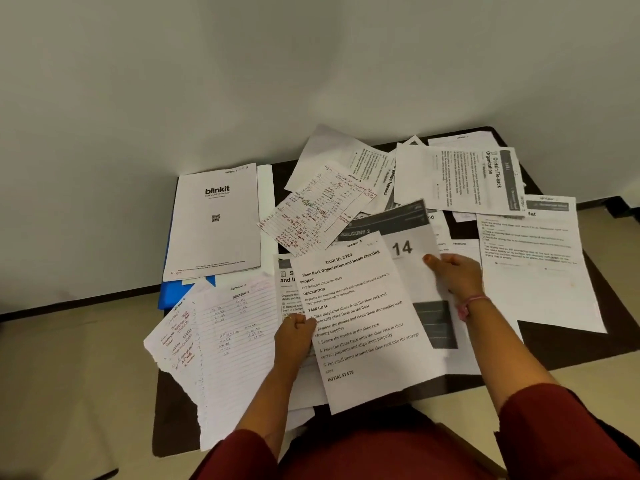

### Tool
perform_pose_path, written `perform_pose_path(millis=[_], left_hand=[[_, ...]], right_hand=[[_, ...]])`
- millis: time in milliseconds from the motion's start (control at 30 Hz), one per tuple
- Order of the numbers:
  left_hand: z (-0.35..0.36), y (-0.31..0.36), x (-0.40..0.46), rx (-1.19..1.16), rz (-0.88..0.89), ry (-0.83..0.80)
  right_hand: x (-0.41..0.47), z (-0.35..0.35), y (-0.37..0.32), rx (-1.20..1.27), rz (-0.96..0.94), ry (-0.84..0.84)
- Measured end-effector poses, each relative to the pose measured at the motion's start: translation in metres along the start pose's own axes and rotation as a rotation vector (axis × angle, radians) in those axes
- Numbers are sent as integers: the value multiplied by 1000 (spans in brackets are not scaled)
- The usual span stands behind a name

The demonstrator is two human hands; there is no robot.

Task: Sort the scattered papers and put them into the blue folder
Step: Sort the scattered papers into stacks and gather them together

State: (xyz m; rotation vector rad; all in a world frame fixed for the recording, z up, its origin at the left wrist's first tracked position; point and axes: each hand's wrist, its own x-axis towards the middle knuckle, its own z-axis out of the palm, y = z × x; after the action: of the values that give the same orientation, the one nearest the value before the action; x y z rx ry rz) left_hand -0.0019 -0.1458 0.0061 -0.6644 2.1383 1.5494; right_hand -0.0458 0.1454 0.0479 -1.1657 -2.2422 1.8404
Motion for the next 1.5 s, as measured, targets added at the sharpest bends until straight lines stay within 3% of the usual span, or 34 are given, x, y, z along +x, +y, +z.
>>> perform_pose_path(millis=[333,567,667,733,867,967,1167,1333,1500], left_hand=[[1,7,0,159,59,61],[1,50,6,642,131,102],[19,83,-6,519,192,27],[35,100,-11,273,168,-124],[59,120,-9,-405,-86,-356],[62,122,1,-609,-168,-367],[64,92,21,-252,-220,-105],[72,67,23,-159,-210,19],[77,62,23,-146,-157,44]], right_hand=[[16,-83,-36,-240,-295,206],[41,-132,-61,-90,-248,254],[54,-131,-64,13,-184,169],[57,-118,-60,23,-150,100],[51,-83,-42,2,-113,-22],[37,-53,-23,-33,-84,-146],[31,-14,14,-152,-44,-270],[42,-6,21,-220,-140,-92],[61,4,11,-318,-117,-153]])
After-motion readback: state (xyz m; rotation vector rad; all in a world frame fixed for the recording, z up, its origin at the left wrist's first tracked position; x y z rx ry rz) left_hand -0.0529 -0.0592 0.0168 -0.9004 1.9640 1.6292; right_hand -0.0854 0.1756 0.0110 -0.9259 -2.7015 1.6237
